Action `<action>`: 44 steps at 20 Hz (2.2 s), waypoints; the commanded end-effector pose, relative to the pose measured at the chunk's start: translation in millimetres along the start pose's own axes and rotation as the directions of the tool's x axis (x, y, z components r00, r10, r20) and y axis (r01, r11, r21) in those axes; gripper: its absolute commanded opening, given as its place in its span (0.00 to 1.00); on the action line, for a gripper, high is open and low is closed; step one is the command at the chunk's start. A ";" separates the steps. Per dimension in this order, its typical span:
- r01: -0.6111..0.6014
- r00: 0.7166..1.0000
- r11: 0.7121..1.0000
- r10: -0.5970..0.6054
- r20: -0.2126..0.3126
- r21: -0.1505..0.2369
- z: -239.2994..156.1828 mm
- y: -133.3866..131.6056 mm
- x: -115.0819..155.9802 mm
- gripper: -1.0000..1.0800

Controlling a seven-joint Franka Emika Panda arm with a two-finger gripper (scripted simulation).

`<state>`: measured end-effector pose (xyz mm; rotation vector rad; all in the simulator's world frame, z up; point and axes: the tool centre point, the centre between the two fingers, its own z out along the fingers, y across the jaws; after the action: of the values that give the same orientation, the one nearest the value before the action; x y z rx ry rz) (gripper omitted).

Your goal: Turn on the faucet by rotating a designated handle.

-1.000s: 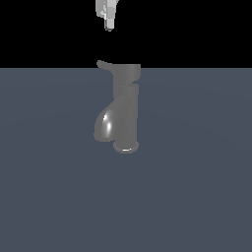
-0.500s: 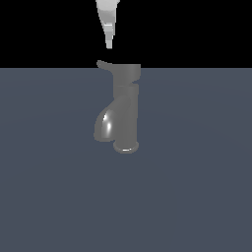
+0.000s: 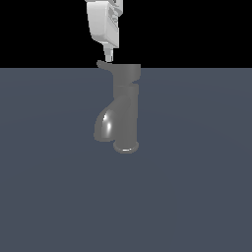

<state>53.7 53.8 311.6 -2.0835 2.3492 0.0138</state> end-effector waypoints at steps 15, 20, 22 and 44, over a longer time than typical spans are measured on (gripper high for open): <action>-0.084 0.996 0.996 0.084 -0.006 0.006 14.9 -8.9 -5.2 0.00; -0.084 0.996 0.996 0.084 -0.006 0.006 15.1 5.9 -10.6 0.00; -0.084 0.996 0.996 0.084 -0.006 0.006 15.2 12.0 -12.8 0.00; -0.088 0.996 0.996 0.089 -0.006 0.012 15.4 66.9 -12.2 0.00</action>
<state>-3.3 79.6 296.6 -1.9785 2.4251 -0.0101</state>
